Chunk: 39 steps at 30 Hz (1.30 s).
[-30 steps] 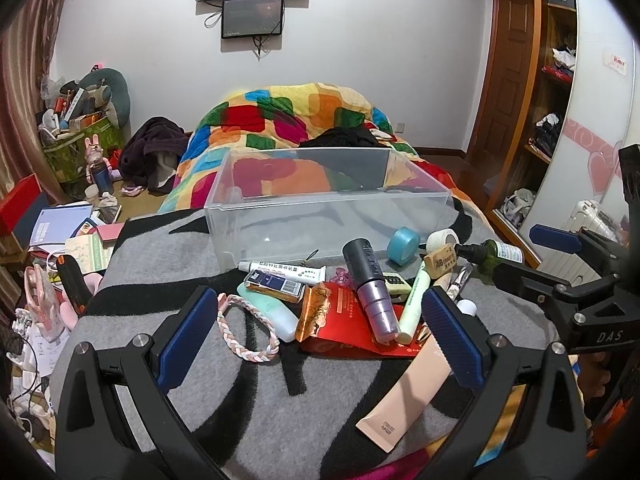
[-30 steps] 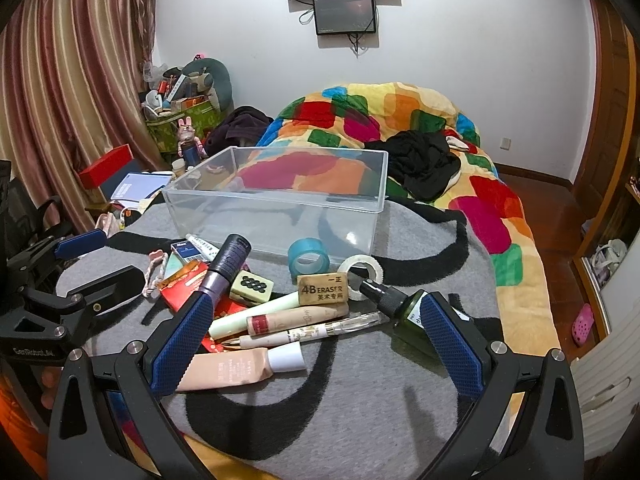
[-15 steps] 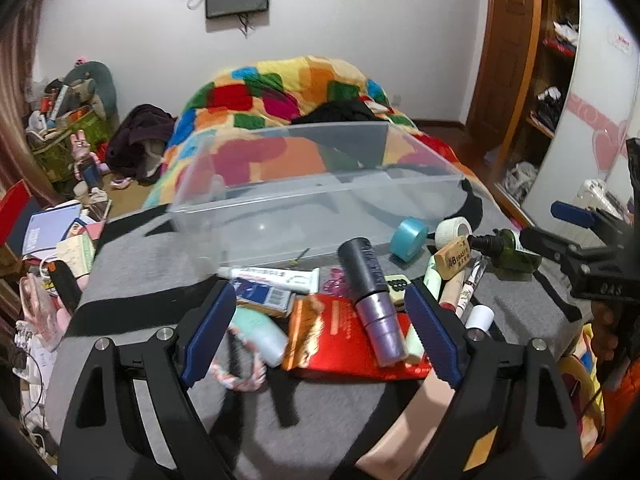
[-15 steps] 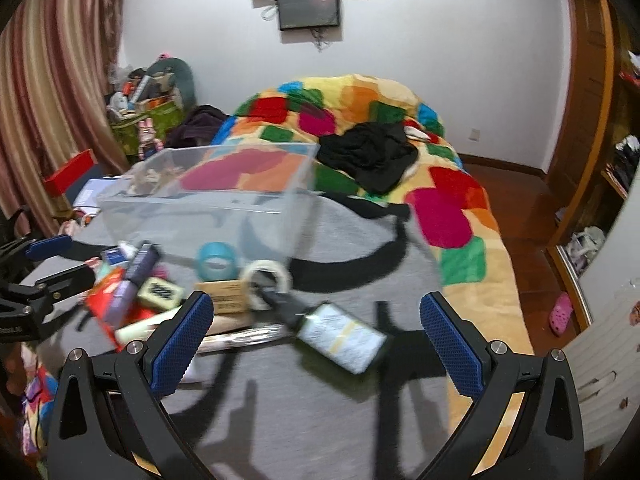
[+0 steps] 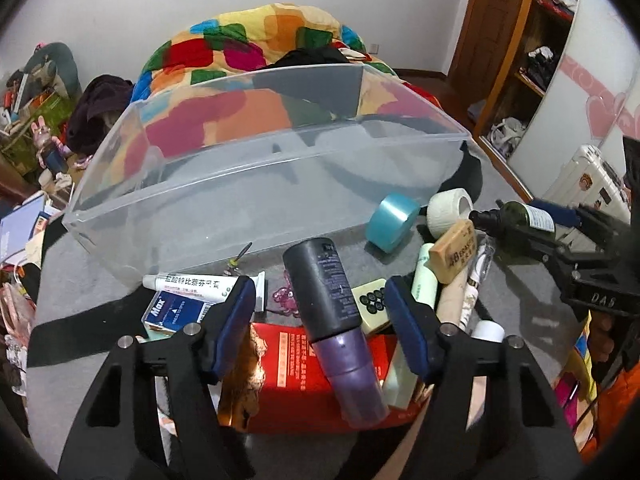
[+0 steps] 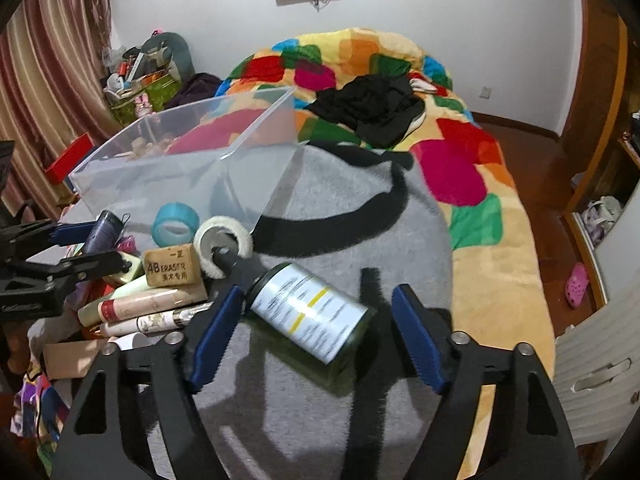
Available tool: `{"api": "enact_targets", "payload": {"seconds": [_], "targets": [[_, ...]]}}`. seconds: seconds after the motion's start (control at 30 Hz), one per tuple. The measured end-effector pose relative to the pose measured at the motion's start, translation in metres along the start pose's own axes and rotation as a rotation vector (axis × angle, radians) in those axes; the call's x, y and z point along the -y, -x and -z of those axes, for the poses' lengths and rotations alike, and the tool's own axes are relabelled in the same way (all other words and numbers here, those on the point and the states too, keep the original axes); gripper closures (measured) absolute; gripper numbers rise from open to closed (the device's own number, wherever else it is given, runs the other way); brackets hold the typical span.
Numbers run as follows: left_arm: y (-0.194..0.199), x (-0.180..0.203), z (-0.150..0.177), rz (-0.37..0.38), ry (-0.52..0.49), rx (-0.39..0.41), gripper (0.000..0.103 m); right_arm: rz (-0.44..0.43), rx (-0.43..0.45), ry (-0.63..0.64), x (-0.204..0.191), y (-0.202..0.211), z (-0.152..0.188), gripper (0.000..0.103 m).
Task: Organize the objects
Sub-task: 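Grasp the dark green dropper bottle with the right tool while the left tool grasps the purple cosmetic tube, then carry both items into the clear plastic box and open both tools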
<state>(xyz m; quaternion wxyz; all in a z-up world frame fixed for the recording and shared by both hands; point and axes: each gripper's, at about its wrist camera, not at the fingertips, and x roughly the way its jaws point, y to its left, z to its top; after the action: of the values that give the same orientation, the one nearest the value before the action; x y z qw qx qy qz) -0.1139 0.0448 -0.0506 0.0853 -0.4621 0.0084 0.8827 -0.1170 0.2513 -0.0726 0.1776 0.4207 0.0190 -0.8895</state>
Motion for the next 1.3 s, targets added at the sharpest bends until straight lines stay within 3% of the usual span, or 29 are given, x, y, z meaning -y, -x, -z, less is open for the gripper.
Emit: {"api": "enact_targets", "payload": {"seconds": [0.07, 0.27, 0.4, 0.67, 0.93, 1.3], "targets": [[0.000, -0.002, 0.002, 0.004, 0.019, 0.011, 0.040, -0.002, -0.009, 0.004, -0.002, -0.002, 0.002, 0.041], [0.007, -0.005, 0.006, 0.031, 0.056, 0.049, 0.070, 0.002, 0.019, 0.005, -0.004, 0.003, 0.006, 0.041], [0.012, -0.003, 0.011, 0.039, 0.066, 0.059, 0.077, 0.002, 0.035, 0.006, -0.007, 0.010, 0.010, 0.041], [0.028, -0.010, 0.016, 0.035, 0.102, 0.102, 0.078, 0.003, 0.096, -0.008, -0.008, 0.035, 0.009, 0.041], [0.066, -0.025, 0.006, 0.019, 0.116, 0.205, 0.078, -0.034, 0.183, 0.007, -0.027, 0.057, -0.017, 0.041], [0.105, -0.056, -0.019, -0.026, 0.151, 0.334, 0.078, -0.057, 0.225, 0.037, -0.057, 0.045, -0.064, 0.041]]}}
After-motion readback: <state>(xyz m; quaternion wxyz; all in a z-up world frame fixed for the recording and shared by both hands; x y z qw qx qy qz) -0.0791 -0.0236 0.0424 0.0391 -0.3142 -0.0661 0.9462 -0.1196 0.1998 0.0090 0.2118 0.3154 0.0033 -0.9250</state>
